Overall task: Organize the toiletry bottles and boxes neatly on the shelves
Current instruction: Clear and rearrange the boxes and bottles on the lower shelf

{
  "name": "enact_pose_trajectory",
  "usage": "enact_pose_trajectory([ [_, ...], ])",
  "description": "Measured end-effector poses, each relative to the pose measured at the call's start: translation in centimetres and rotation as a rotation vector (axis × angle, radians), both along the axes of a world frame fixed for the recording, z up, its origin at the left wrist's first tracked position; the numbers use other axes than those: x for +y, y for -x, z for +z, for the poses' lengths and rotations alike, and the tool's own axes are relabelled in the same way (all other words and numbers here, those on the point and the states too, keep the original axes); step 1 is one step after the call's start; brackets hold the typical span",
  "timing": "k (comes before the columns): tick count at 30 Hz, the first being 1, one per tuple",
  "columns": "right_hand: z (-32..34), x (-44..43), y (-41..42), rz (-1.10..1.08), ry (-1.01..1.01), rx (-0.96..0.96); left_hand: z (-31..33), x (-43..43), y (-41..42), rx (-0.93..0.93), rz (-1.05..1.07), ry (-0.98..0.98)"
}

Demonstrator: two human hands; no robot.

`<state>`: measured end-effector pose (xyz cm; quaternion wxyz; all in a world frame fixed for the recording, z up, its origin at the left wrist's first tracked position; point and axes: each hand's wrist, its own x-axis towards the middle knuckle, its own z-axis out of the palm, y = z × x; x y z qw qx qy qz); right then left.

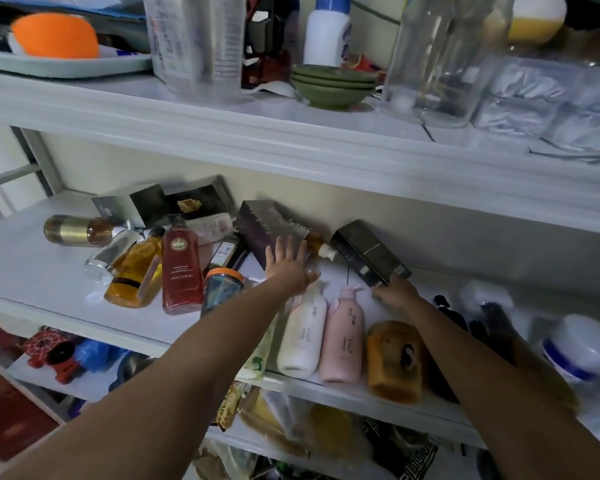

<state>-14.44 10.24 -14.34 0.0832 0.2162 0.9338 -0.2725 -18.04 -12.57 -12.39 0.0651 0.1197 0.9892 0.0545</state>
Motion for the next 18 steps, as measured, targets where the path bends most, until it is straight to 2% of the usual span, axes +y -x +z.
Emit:
enact_pose_trajectory([
  [2,-0.2,0.3,0.7,-0.015,0.050,0.028,-0.1,1.1,0.6,0.007,-0.010,0.010],
  [6,-1.2,0.9,2.1,-0.149,0.356,0.092,-0.2,3.3,2.1,0.000,-0.014,0.002],
  [12,-1.9,1.6,2.7,-0.279,0.557,0.050,-0.4,6.9,3.9,-0.134,-0.004,-0.205],
  [18,-2.4,2.1,3.1,-0.379,0.725,0.036,-1.4,8.9,4.6,-0.213,0.004,-0.248],
])
